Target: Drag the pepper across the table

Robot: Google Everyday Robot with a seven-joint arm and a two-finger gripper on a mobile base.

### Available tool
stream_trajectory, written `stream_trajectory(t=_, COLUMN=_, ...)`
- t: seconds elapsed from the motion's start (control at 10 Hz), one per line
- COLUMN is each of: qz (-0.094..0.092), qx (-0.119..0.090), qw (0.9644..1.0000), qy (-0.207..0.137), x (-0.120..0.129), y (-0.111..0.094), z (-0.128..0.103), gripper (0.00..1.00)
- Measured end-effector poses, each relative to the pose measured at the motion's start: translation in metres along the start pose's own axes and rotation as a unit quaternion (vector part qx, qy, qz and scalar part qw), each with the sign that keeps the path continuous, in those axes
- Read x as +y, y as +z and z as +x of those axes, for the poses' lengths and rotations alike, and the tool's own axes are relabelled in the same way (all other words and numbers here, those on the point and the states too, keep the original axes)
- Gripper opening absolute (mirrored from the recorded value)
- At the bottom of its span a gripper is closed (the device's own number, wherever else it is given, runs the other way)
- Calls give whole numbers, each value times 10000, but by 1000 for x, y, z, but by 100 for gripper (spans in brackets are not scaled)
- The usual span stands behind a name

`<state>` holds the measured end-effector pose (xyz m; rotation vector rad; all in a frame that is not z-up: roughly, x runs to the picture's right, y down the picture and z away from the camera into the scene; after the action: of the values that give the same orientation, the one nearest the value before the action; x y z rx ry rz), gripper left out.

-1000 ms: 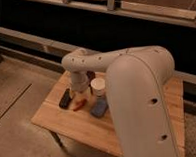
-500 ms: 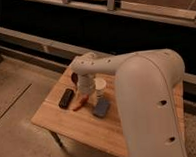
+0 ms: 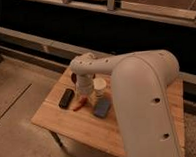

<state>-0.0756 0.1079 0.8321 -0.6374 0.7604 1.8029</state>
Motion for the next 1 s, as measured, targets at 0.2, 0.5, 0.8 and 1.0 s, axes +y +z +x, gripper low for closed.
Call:
stream_trajectory(t=0.2, qz=-5, qx=-7, qw=9999, qy=-151, x=7, y=3, z=0, gripper=21)
stream_trajectory(t=0.5, qz=-41, qx=-101, qw=9996, qy=-272, x=14, y=0, z=-2, gripper=0)
stream_trajectory(t=0.8, qz=-85, qx=-576, qw=9979, qy=-297, x=21, y=-41, z=-9, gripper=0)
stream_trajectory(t=1.0, qz=-159, qx=-1024, qw=9940, qy=-363, x=29, y=-83, z=-10, gripper=0)
